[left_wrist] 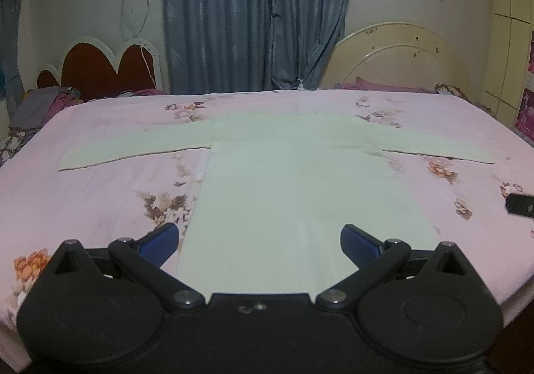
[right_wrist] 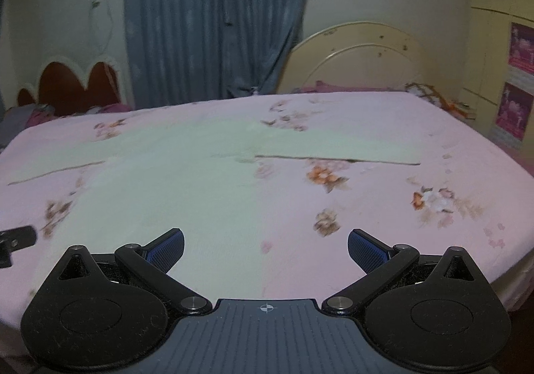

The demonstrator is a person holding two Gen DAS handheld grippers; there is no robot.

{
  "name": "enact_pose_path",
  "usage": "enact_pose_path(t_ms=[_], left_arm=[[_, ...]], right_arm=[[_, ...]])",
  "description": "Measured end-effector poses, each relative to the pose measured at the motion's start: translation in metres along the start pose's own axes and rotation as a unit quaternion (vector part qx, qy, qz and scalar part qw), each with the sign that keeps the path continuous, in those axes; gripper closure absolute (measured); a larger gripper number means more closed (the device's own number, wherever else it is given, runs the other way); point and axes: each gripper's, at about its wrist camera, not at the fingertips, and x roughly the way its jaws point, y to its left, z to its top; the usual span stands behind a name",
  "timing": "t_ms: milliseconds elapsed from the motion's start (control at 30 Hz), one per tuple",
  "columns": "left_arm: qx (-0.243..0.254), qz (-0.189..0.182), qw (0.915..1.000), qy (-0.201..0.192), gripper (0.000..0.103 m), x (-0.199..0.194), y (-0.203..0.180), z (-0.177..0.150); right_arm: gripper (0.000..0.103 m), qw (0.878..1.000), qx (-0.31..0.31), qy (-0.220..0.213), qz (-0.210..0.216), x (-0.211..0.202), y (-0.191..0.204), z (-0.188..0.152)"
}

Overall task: Fold small clothes
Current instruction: 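Move the right tool to a sleeve cuff and close on it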

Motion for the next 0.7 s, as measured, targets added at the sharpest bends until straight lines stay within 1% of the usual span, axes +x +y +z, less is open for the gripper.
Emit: enact_pose_path(t_ms=[200,400,500,600,700], left_arm=[[0.008,-0.003,0.9999,0.007,0.0,0.038,-0.001,0.019],[0.008,-0.003,0.9999,0.012,0.0,0.084,0.003,0.043],[0.013,-0.008,0.9998,0.015,0.0,0.11,0.005,0.054],[0.03,-0.023,0.9991,0.017,0.0,0.134,0.003,0.066],[0.04,-0.029,0.9985,0.024,0.0,0.16,-0.003,0.074]], right_arm=[[0.0,0.999,0.015,-0.005,-0.029,0.036,-0.016,0.027],[0.0,0.998,0.03,0.001,-0.057,0.082,-0.03,0.051],[0.0,0.996,0.042,0.007,-0.076,0.108,-0.037,0.063],[0.0,0.994,0.052,0.01,-0.097,0.13,-0.046,0.071],[0.0,0.991,0.069,0.009,-0.117,0.155,-0.064,0.081]])
